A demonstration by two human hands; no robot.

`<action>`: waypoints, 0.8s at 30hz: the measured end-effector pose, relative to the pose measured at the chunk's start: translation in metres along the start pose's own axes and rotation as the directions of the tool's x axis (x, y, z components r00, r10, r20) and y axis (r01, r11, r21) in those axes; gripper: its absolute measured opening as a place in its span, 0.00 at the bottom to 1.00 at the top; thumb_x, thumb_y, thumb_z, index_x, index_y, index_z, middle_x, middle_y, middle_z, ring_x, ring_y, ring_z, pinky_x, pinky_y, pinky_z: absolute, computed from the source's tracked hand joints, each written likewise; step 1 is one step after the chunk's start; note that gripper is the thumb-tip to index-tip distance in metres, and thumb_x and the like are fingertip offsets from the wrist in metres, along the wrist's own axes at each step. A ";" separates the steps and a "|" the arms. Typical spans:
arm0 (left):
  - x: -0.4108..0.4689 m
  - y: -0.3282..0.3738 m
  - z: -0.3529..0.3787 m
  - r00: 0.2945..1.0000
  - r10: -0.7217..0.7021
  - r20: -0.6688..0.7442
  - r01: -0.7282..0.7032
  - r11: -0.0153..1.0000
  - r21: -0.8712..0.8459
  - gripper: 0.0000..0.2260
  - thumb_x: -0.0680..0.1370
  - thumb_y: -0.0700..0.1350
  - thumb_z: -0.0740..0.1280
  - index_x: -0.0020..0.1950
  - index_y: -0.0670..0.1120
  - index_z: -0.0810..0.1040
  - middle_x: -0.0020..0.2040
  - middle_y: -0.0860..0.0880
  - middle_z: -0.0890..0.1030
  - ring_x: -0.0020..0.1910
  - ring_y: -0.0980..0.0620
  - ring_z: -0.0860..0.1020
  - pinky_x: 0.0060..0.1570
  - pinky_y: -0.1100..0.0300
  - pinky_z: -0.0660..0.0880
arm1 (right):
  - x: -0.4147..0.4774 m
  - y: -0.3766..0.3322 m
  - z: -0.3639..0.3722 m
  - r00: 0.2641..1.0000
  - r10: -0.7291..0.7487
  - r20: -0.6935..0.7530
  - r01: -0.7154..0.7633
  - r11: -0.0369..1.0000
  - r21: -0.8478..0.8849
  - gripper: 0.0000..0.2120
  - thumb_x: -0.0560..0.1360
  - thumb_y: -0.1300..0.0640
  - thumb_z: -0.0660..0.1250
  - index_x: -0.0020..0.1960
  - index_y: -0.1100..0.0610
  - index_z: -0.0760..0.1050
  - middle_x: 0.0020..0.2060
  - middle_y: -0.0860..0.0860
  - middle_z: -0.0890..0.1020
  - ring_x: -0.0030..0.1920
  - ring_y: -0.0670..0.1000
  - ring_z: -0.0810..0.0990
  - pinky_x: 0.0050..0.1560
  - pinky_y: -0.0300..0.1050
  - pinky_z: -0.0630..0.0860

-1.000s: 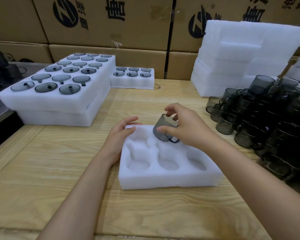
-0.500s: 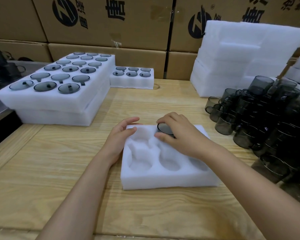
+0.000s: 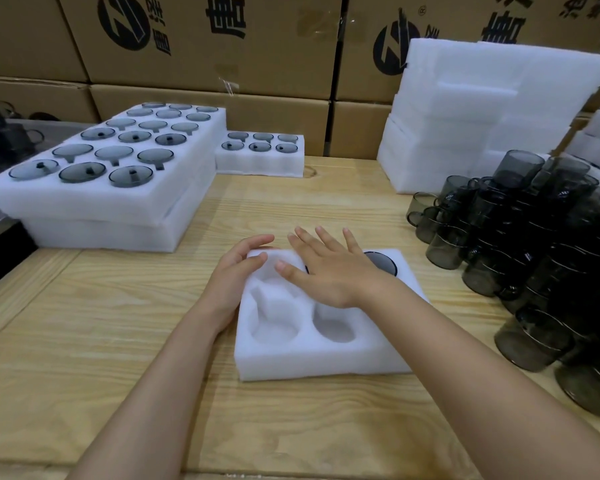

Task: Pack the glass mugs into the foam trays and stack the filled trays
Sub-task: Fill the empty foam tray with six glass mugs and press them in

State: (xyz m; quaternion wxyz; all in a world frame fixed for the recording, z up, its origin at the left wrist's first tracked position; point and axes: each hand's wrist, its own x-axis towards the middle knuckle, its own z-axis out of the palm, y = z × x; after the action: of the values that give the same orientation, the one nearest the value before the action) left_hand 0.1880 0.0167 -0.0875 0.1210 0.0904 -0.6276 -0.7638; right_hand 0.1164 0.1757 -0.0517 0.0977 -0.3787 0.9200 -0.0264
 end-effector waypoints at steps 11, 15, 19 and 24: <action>0.001 0.000 -0.002 0.999 -0.030 0.019 0.031 0.999 -0.042 0.18 0.76 0.31 0.58 0.58 0.48 0.79 0.47 0.48 0.84 0.42 0.50 0.82 0.38 0.60 0.79 | -0.018 0.019 -0.022 0.843 0.243 -0.480 0.095 0.811 0.577 0.21 0.80 0.48 0.56 0.69 0.56 0.69 0.67 0.51 0.73 0.67 0.52 0.69 0.66 0.43 0.62; 0.002 0.000 -0.002 0.999 -0.034 0.019 0.035 0.998 -0.050 0.18 0.76 0.31 0.58 0.57 0.48 0.79 0.47 0.49 0.84 0.42 0.50 0.82 0.39 0.59 0.79 | -0.030 0.085 -0.043 0.663 0.512 -0.546 -0.561 0.823 0.091 0.16 0.76 0.58 0.57 0.61 0.62 0.73 0.60 0.61 0.76 0.63 0.61 0.70 0.68 0.55 0.61; 0.003 -0.001 -0.002 0.999 -0.036 0.020 0.037 0.998 -0.056 0.18 0.76 0.31 0.58 0.58 0.48 0.79 0.47 0.48 0.84 0.42 0.49 0.83 0.39 0.58 0.80 | -0.045 0.113 -0.032 0.657 0.706 -0.267 -0.754 0.602 -0.263 0.18 0.77 0.55 0.56 0.65 0.56 0.73 0.71 0.60 0.61 0.72 0.64 0.53 0.71 0.64 0.38; 0.002 -0.002 -0.003 0.999 -0.035 0.016 0.036 0.998 -0.049 0.18 0.76 0.32 0.59 0.58 0.49 0.80 0.47 0.48 0.84 0.43 0.49 0.82 0.40 0.57 0.79 | -0.042 0.124 -0.024 0.757 0.574 -0.314 -0.650 0.713 -0.263 0.16 0.77 0.55 0.58 0.62 0.56 0.75 0.71 0.56 0.63 0.74 0.60 0.52 0.72 0.62 0.39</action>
State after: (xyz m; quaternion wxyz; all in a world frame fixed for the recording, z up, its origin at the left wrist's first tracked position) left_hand 0.1866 0.0133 -0.0899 0.1051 0.0928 -0.6076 -0.7818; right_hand 0.0548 0.2929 -0.0371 -0.0668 -0.0572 0.9870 0.1347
